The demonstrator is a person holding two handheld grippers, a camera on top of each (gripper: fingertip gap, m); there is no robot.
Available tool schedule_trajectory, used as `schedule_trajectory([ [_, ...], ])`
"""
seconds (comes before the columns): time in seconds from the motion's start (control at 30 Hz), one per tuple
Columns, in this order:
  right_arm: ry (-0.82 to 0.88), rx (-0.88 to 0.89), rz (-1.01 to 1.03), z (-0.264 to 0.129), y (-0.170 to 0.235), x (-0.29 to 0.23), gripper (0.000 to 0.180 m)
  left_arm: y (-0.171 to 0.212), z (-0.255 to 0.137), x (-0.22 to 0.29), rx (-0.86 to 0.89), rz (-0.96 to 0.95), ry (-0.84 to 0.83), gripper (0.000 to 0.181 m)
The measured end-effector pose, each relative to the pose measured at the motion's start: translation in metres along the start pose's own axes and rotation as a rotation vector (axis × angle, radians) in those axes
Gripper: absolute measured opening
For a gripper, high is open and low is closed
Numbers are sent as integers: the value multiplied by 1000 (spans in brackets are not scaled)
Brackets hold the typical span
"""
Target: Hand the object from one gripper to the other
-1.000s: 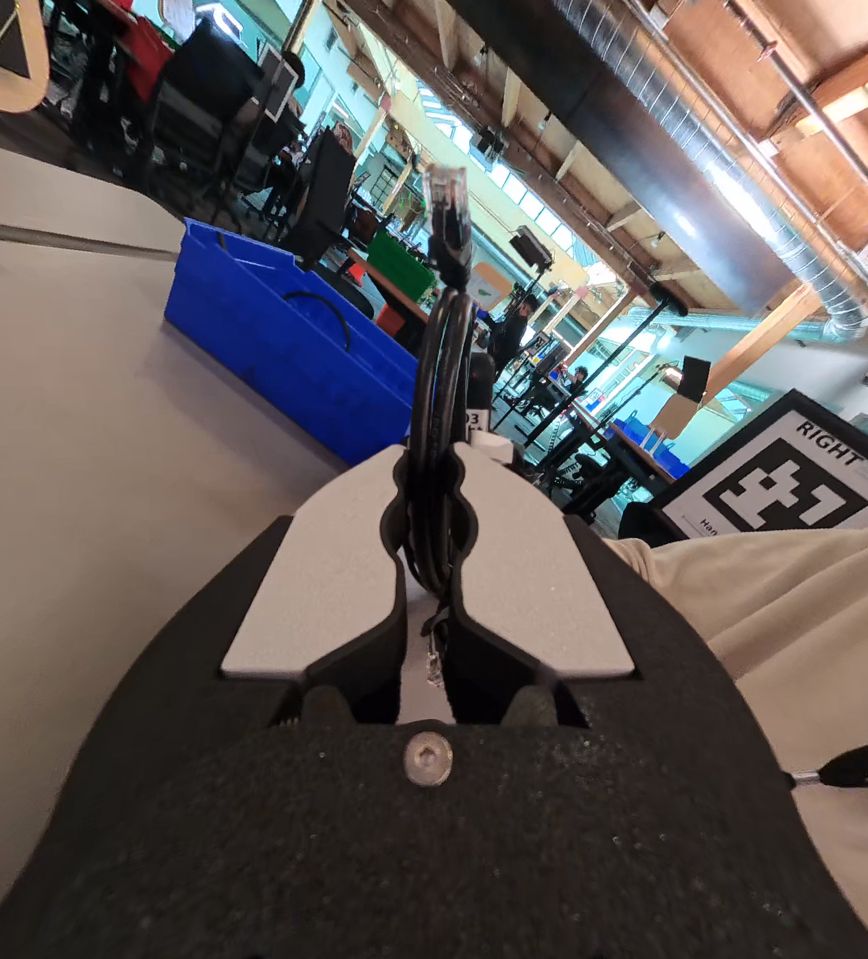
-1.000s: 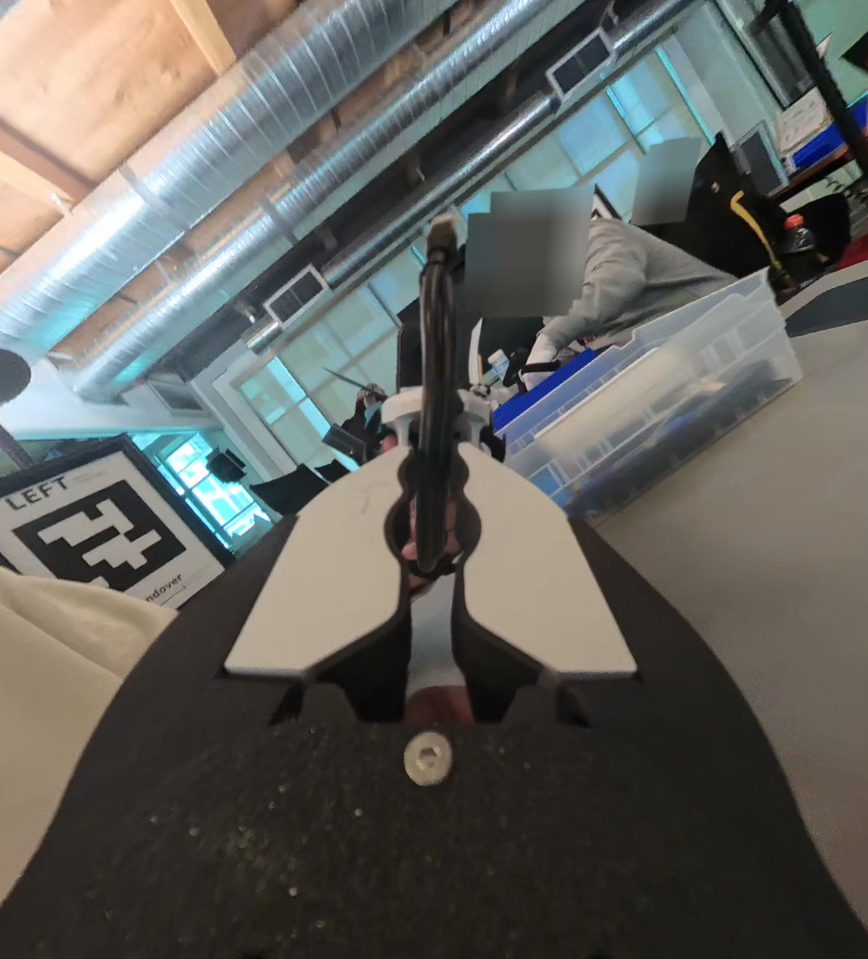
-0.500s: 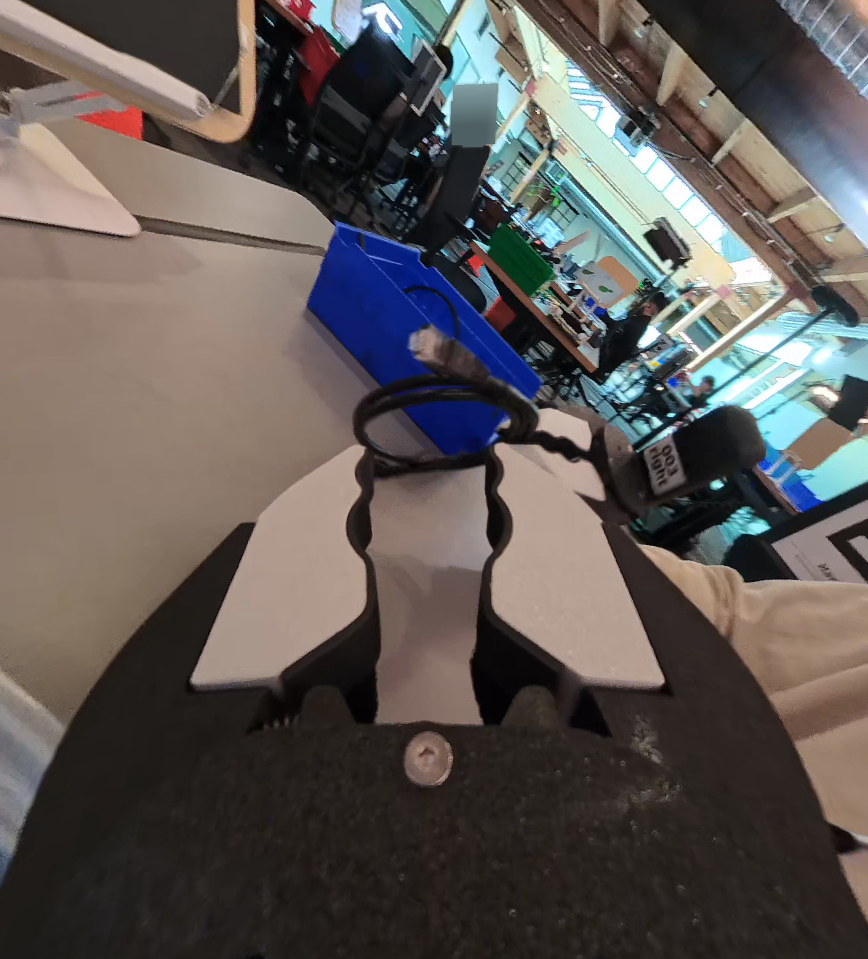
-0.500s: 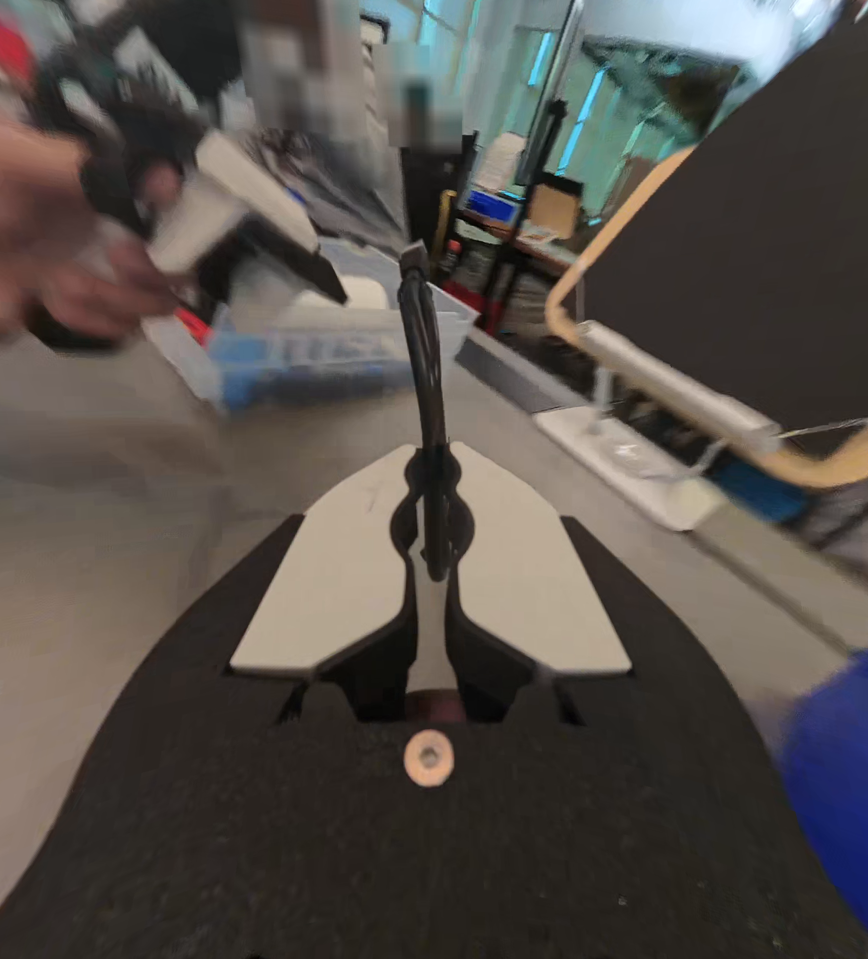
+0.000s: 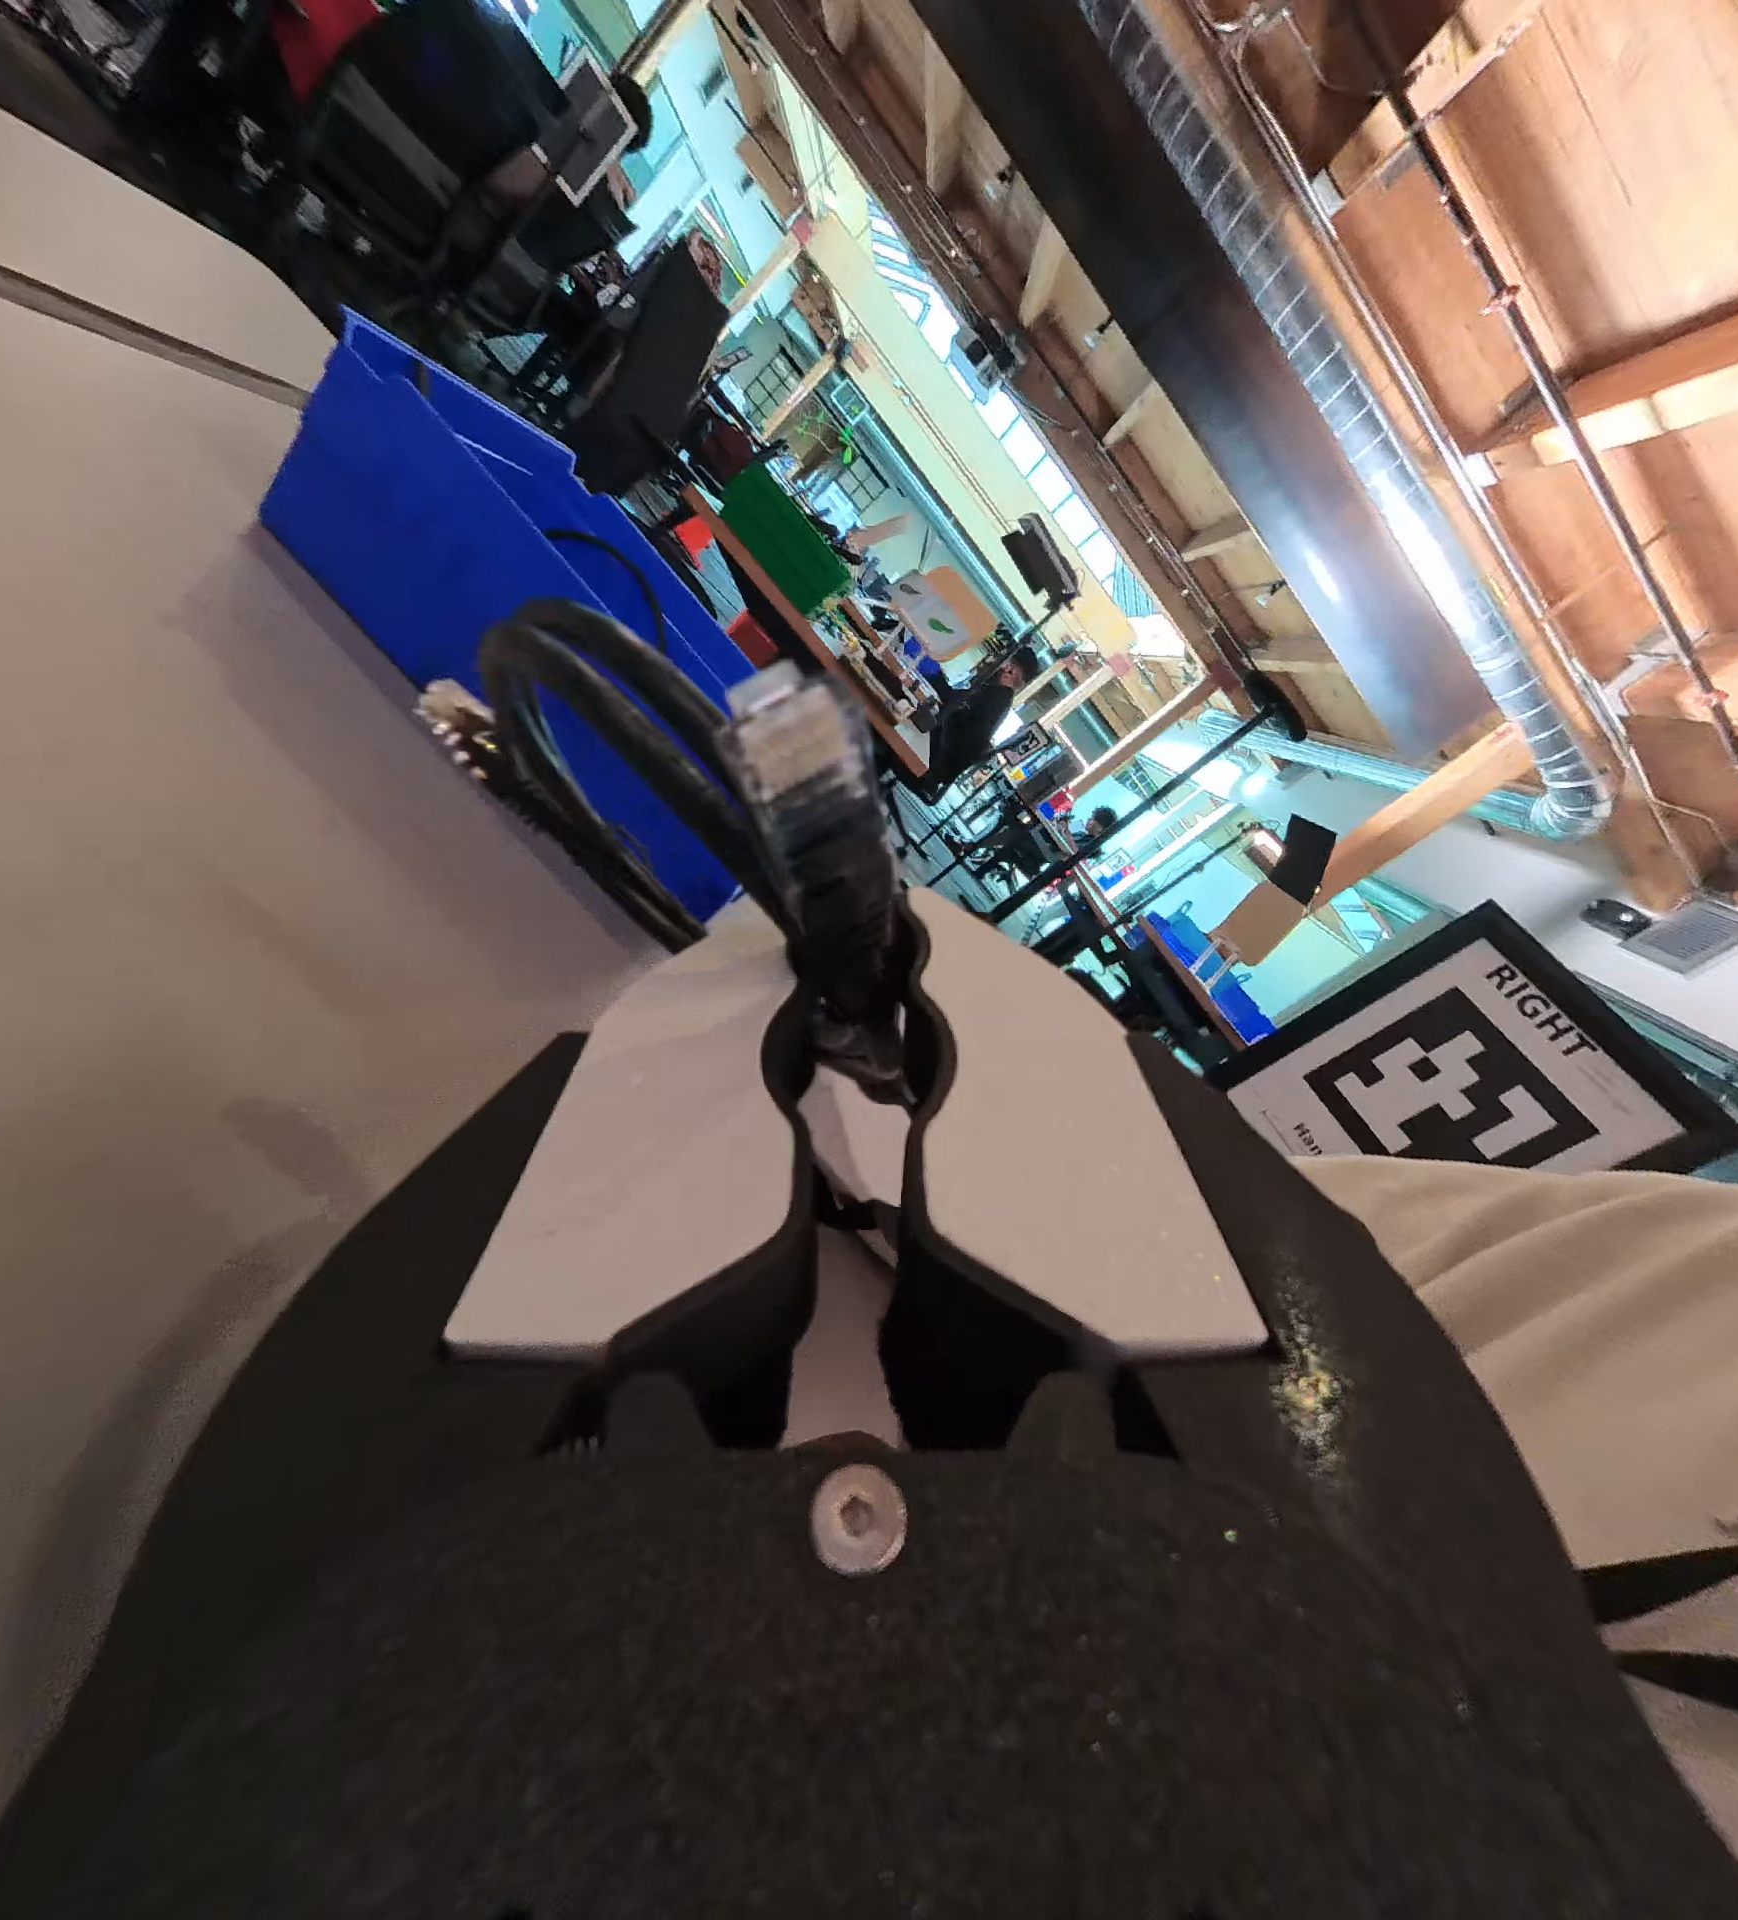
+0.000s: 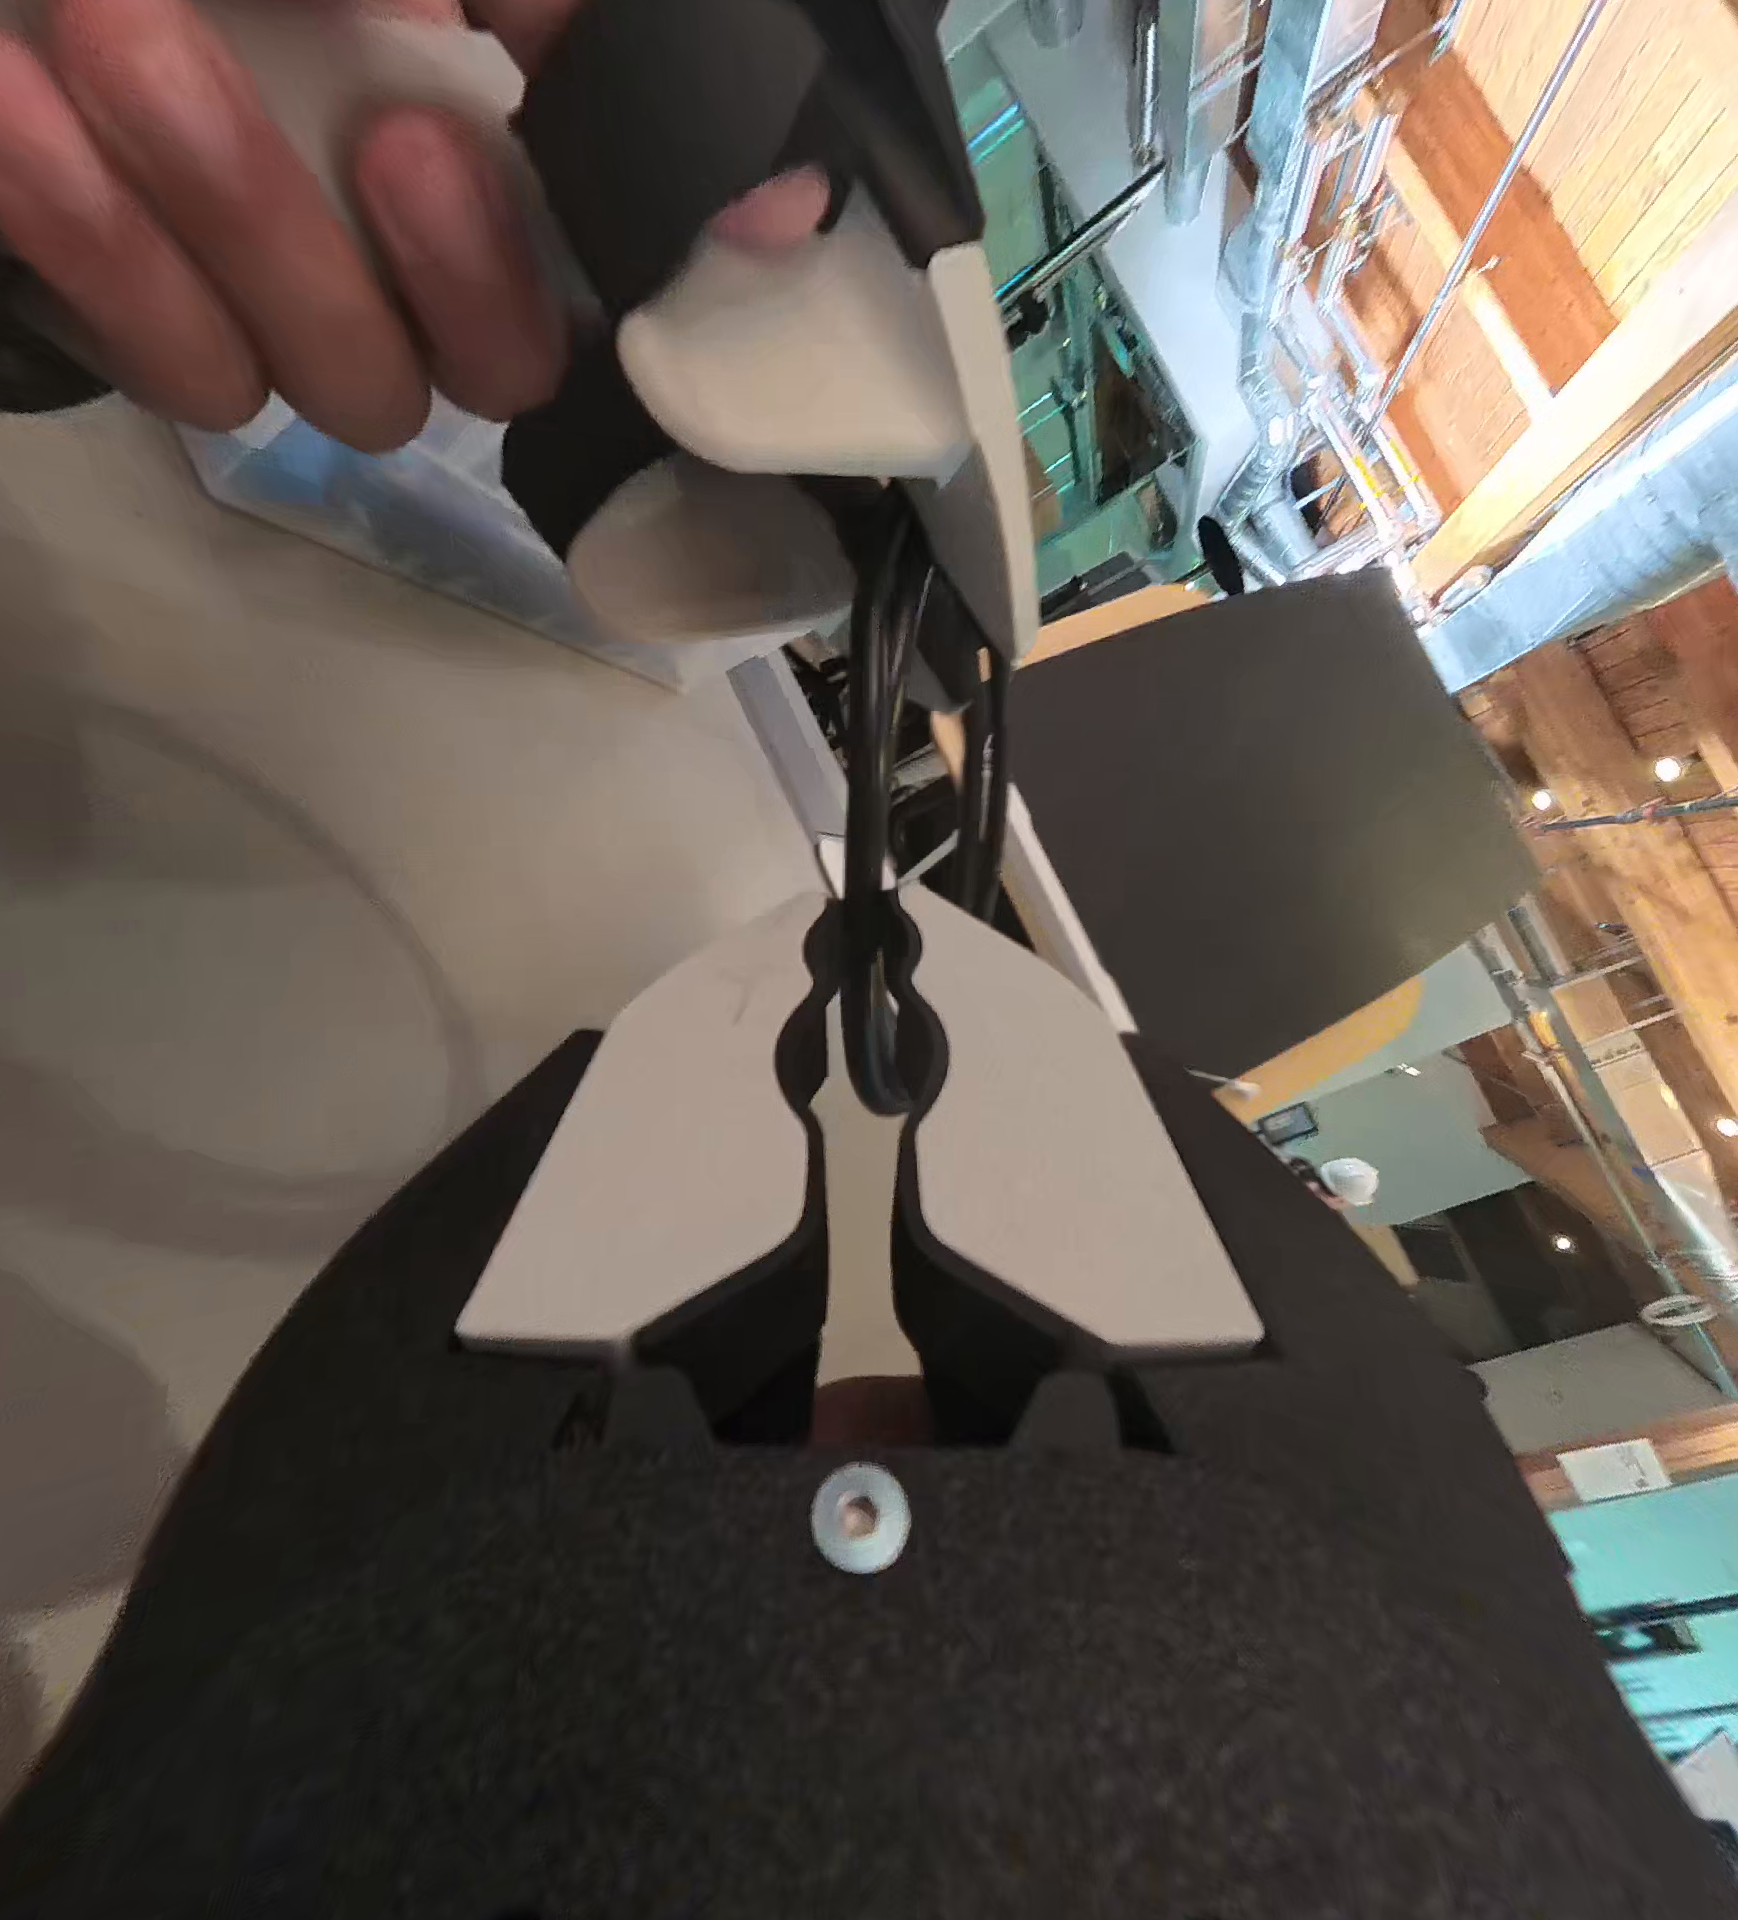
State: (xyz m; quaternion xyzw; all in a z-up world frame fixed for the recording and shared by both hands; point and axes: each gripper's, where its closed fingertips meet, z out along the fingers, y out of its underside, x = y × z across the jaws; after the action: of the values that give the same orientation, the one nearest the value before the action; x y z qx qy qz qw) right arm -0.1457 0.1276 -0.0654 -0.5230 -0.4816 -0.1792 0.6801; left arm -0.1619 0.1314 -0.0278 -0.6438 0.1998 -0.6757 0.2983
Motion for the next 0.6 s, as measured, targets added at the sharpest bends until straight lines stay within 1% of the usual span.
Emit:
schedule_trajectory([
  [0.1, -80, 7, 61, 2, -1, -12, 12, 2, -2, -1, -24, 55, -3, 9],
  [0.17, -116, 8, 105, 1, -3, -15, 13, -1, -6, -3, -25, 60, -2, 9],
  [0.27, -133, 9, 113, 0, -4, -16, 14, -6, -15, -10, -22, 72, -35, 9],
  [0.43, -139, -13, 115, 3, 3, -18, 14, -4, -20, -16, -52, 74, -40, 9],
  [0.53, -144, 0, 144, 3, 3, -15, 16, 10, -18, -11, -167, 91, -4, 8],
  [0.6, -173, 64, 198, -2, -3, -11, 21, 25, -16, -3, -276, 105, 44, 8],
])
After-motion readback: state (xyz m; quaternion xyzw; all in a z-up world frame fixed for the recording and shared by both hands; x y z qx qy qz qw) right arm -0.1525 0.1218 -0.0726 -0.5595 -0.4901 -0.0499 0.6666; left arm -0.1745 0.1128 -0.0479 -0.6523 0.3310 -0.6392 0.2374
